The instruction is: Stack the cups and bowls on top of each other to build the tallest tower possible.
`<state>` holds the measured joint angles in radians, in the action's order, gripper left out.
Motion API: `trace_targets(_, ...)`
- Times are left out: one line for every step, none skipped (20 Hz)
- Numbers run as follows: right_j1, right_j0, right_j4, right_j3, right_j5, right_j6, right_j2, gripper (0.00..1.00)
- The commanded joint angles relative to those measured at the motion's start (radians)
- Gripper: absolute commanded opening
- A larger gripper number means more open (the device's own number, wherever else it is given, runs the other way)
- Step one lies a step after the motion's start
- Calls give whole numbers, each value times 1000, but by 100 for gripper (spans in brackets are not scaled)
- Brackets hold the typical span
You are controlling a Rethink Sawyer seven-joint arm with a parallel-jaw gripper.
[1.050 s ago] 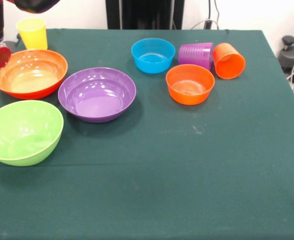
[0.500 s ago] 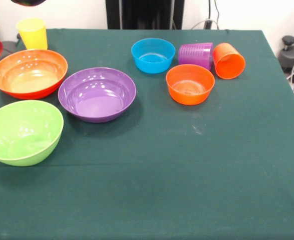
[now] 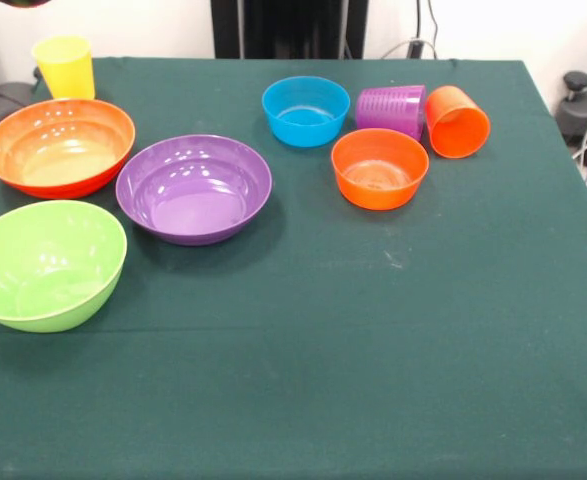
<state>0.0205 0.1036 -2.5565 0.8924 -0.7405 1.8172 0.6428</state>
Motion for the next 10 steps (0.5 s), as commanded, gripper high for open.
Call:
trace_targets(21,51,63,-52,-58,37,-113,0)
trace_targets(21,65,57,-64,-68,30,-117,0)
trace_targets(20,79,54,-68,-75,17,-121,0)
trace_targets(26,89,50,-73,-71,9,-122,0)
trace_targets(32,101,45,-80,-69,3,-123,0)
trace_targets(38,109,42,-88,-70,-3,-127,0)
trace_targets(41,120,38,-96,-75,-10,-132,0)
trace_targets(48,124,37,-104,-72,-10,-134,0)
trace_targets(53,132,34,-110,-70,-15,-135,0)
trace_targets(60,136,31,-122,-72,-15,-137,0)
